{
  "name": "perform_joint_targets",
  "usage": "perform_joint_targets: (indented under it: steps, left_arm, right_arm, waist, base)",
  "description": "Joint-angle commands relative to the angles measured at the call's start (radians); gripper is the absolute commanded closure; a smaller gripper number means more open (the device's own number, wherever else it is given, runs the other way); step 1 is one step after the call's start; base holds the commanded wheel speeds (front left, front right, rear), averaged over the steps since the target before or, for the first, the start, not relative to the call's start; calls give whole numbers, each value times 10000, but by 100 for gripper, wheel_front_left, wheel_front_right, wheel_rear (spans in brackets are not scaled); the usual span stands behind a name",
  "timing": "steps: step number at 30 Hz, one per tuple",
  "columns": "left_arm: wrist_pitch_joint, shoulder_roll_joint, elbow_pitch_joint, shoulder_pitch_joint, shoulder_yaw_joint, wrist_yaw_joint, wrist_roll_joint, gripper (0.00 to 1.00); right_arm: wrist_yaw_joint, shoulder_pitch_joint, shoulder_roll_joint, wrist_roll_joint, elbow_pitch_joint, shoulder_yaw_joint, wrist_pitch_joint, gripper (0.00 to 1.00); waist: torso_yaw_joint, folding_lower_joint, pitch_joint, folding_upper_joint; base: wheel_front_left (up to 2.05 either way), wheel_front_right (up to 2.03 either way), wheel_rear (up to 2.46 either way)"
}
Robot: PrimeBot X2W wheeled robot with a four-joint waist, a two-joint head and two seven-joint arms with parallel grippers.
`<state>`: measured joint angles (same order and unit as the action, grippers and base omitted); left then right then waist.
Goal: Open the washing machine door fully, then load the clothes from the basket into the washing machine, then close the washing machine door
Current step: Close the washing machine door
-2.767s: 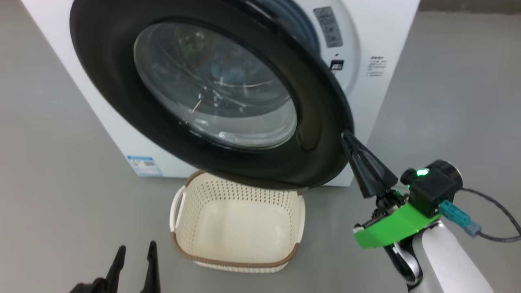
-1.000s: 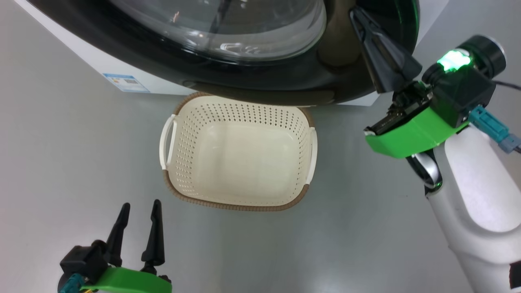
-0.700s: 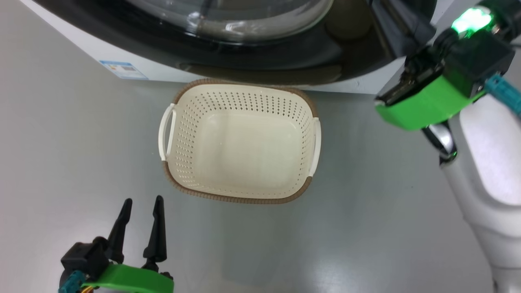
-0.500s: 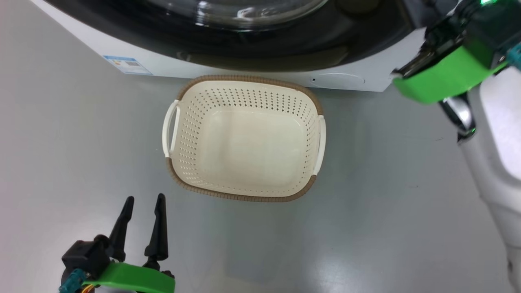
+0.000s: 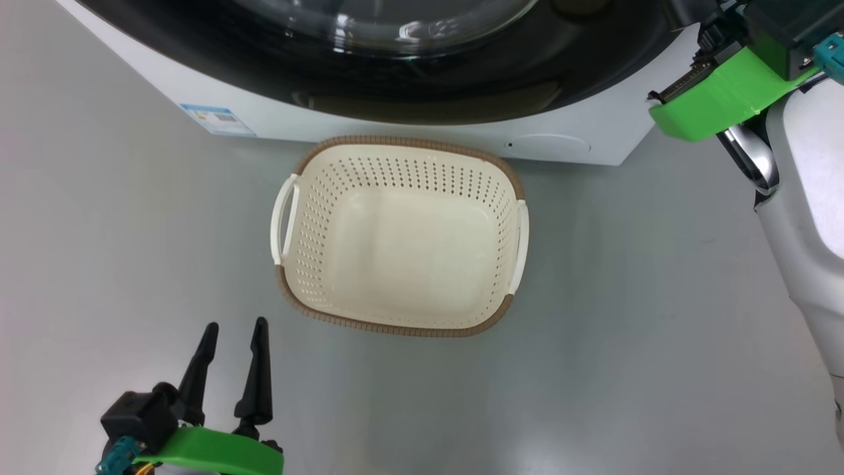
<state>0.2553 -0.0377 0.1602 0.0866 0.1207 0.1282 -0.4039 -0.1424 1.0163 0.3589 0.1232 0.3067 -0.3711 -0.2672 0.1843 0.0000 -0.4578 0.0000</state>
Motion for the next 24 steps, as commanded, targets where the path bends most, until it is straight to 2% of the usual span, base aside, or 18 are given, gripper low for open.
perform_joint_targets:
  steps: [1, 7, 8, 10, 12, 14, 15, 24]
  left_arm:
    - [65, -125, -142, 68, -366, 18, -95, 0]
    - [65, -125, -13, 13, -272, 19, -489, 0]
    - [65, -125, 38, -22, -238, 19, -556, 0]
    - [65, -125, 120, -93, -222, 18, -697, 0]
    - [65, -125, 143, -161, -178, 13, -803, 0]
    - [65, -125, 72, -281, -233, -33, -1132, 0]
    - [65, -125, 49, -346, -246, -68, -1077, 0]
    - [65, -125, -164, -1198, -393, -633, -427, 0]
  right_arm:
    - [117, -82, 48, 122, -230, 289, 54, 100]
    - [117, -1484, -101, 344, -947, 554, 54, 100]
    - [117, -1796, -130, 391, -1109, 618, 54, 94]
    - [117, -2427, -195, 474, -1406, 763, 54, 68]
    - [117, -3083, -285, 532, -1689, 977, 54, 55]
    - [117, -3781, -400, 573, -1987, 1204, 54, 7]
    - [117, -4138, -453, 571, -2128, 1304, 54, 0]
    - [117, -7222, -991, 652, -2801, 2011, 54, 0]
  waist:
    - [-52, 0, 193, 0]
    - [-150, 0, 926, 0]
    - [-176, 0, 1078, 0]
    - [-254, 0, 1380, 0]
    - [-344, 0, 1689, 0]
    - [-446, 0, 2017, 0]
    - [-504, 0, 2181, 0]
    - [-1071, 0, 3599, 0]
  base:
    - [0, 0, 0]
    - [0, 0, 0]
    - [0, 0, 0]
    - [0, 0, 0]
    - [0, 0, 0]
    - [0, 0, 0]
    - [0, 0, 0]
    - [0, 0, 0]
